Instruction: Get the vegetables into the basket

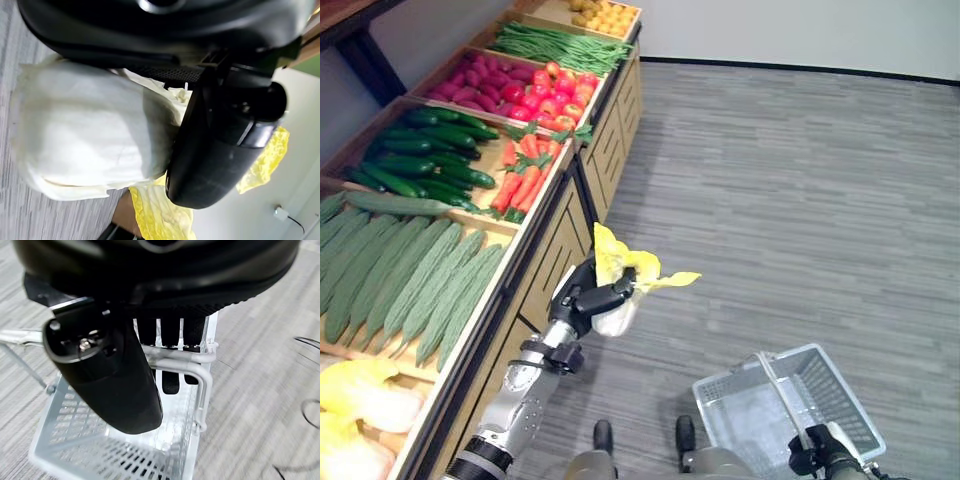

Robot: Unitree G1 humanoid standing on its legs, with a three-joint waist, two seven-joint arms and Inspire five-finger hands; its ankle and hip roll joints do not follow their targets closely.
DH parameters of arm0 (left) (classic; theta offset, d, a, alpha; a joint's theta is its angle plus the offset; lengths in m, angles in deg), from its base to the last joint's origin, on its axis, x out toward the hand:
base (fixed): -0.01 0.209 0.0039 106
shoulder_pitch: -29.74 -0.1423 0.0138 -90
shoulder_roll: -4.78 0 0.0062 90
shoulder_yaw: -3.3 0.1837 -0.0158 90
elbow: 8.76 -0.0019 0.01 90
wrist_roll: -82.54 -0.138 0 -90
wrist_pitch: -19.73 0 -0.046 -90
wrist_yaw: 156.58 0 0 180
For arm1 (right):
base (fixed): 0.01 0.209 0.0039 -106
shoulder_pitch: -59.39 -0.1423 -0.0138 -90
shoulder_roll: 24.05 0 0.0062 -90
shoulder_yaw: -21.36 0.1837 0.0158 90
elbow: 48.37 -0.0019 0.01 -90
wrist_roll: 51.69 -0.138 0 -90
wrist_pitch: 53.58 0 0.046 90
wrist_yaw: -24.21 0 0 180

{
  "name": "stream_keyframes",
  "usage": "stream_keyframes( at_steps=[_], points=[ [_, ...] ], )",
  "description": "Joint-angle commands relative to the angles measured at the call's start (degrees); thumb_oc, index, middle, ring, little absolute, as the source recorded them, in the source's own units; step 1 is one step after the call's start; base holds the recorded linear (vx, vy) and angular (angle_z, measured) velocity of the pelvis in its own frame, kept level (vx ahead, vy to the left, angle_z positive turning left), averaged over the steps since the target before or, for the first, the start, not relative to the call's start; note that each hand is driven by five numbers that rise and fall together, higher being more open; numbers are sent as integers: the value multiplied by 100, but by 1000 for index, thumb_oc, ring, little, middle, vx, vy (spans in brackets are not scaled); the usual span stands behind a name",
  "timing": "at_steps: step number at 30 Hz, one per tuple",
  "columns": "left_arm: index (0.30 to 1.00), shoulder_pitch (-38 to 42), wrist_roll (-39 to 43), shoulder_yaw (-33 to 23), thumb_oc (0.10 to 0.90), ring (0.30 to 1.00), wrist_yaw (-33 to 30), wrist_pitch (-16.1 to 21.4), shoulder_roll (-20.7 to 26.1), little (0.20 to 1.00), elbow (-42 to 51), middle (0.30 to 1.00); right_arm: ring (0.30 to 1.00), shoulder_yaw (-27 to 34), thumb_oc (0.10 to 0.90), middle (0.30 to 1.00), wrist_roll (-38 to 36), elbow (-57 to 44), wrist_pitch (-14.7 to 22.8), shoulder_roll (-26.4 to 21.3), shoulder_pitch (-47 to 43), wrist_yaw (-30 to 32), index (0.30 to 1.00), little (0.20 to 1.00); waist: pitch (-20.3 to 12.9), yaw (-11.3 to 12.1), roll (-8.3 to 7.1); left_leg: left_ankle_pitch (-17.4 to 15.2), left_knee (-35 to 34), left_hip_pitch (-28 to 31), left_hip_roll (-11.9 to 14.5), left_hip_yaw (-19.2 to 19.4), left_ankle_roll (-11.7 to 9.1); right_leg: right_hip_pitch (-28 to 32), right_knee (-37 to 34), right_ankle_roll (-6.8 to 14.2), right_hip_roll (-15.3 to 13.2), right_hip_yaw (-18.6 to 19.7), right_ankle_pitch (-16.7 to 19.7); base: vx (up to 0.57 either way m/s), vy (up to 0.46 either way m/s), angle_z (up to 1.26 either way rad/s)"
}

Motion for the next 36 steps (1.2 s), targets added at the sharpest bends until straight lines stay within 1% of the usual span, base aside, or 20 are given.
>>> stream_keyframes(
  at_steps=[1,2,3,4,6,7,10,11,14,18,20,21,23,26,28,29,31,32,34,36],
  points=[
    [300,441,60,-289,400,300,122,727,159,300,838,300,300,-164,400,300,-143,-34,108,24,-8,40,300,300,-103,13,-369,-267,34,106,-171,416,-63,88,322,961,-803,152,-220,-26,229,-61],
    [300,442,60,-288,400,300,123,728,159,300,837,300,300,-163,400,300,-143,-34,107,24,-8,40,300,300,-105,24,-370,-269,34,106,-172,426,-61,82,323,963,-803,163,-219,-55,184,-49],
    [300,428,31,-295,400,300,95,745,156,300,824,300,300,-171,400,300,-132,-70,111,66,-34,41,300,300,-96,8,-407,-300,4,113,-214,543,-31,-39,310,1063,-866,208,-30,-66,147,-43],
    [300,440,18,-285,400,300,71,750,167,300,771,300,300,-169,400,300,-150,-101,111,88,-62,57,300,300,-81,12,-421,-331,4,99,-243,662,-5,-137,313,1130,-917,207,60,-81,176,-38],
    [300,454,2,-274,400,300,76,751,184,300,743,300,300,-182,400,300,-155,-99,111,101,-88,62,300,300,-75,44,-429,-344,4,98,-252,734,15,-205,346,1152,-928,213,108,-69,116,-48],
    [300,463,-12,-304,400,300,69,729,248,300,697,300,300,-212,400,300,-129,-165,92,142,-134,70,300,300,8,155,-407,-365,4,130,-192,963,50,-332,664,1117,-1084,-373,138,-90,91,-83],
    [300,414,-88,-357,400,300,87,664,305,300,707,300,300,-233,400,300,-80,-207,92,170,-101,61,300,300,-30,234,-413,-342,4,108,-102,1185,38,-222,874,1065,-1347,-1148,220,-91,65,-88],
    [300,382,-42,-365,400,300,147,601,308,300,695,300,300,-251,400,300,10,-251,90,144,-51,66,300,300,-133,251,-468,-332,4,140,-98,1286,32,-115,884,1085,-1401,-1206,312,-44,13,-60],
    [300,378,-27,-329,400,300,149,594,304,300,702,300,300,-210,400,300,-3,-381,120,98,-23,90,300,300,-285,233,-554,-350,4,217,-130,1316,11,-71,684,1171,-1424,-1075,517,28,-44,-22],
    [300,361,-30,-294,400,300,201,577,350,300,703,300,300,-192,400,300,-4,-514,131,1,-87,127,300,300,-410,239,-603,-352,4,294,-120,1404,-25,53,346,1207,-1408,-1154,535,29,-80,-20],
    [300,372,-107,-128,400,300,263,536,456,300,658,300,300,-276,400,300,116,-924,144,-290,-335,193,300,300,-509,261,-623,-287,4,257,-27,1435,-113,158,26,1190,-1308,-1196,431,-8,-162,-21],
    [300,373,-108,-127,400,300,261,535,454,300,658,300,300,-274,400,300,117,-931,139,-292,-332,191,300,300,-509,260,-621,-285,4,256,-24,1433,-115,161,23,1187,-1305,-1200,432,-13,-130,-19],
    [300,426,-273,-2,400,300,292,494,541,300,662,300,300,-291,400,300,189,-1207,151,-526,-477,246,300,300,-529,259,-601,-234,4,231,52,1418,-177,203,-89,1157,-1238,-1244,371,-1,-123,-11],
    [300,537,-1047,188,400,300,211,493,791,300,728,300,300,-227,400,300,346,-2206,226,-1028,-591,330,300,300,-550,218,-538,-183,4,281,160,1376,-256,354,-240,1118,-1143,-1336,309,34,-128,1],
    [300,692,-1521,362,400,300,202,524,919,300,783,300,300,-184,400,300,393,-2712,289,-1242,-658,382,300,300,-578,195,-495,-175,4,290,204,1364,-285,398,-289,1101,-1107,-1370,260,33,-103,5],
    [300,976,-2114,636,400,300,166,621,1095,300,812,300,300,-214,400,300,423,-3237,383,-1491,-870,412,300,300,-604,170,-448,-186,4,323,240,1361,-314,452,-308,1095,-1078,-1388,206,20,-80,4],
    [300,1084,-2262,708,400,300,112,647,1117,300,818,300,300,-226,400,300,413,-3389,422,-1502,-921,416,300,300,-627,162,-433,-152,4,300,258,1370,-322,434,-313,1078,-1062,-1380,207,10,-52,4],
    [300,1284,-2621,912,400,300,107,685,1205,300,793,300,300,-277,400,300,416,-3700,466,-1592,-1048,397,300,300,-631,151,-413,-145,4,309,285,1375,-339,442,-313,1066,-1039,-1375,184,24,-46,2],
    [300,1586,-2978,1221,400,300,94,779,1304,300,842,300,300,-389,400,300,410,-3942,547,-1662,-1258,397,300,300,-660,149,-388,-136,4,307,313,1365,-355,459,-313,1053,-1013,-1378,150,22,-43,2],
    [300,1916,-3618,1520,400,300,-9,910,1459,300,906,300,300,-532,400,300,411,-4339,646,-1741,-1446,335,300,300,-673,134,-366,-148,4,341,334,1370,-367,486,-313,1047,-994,-1370,122,19,-34,1]
  ],
)
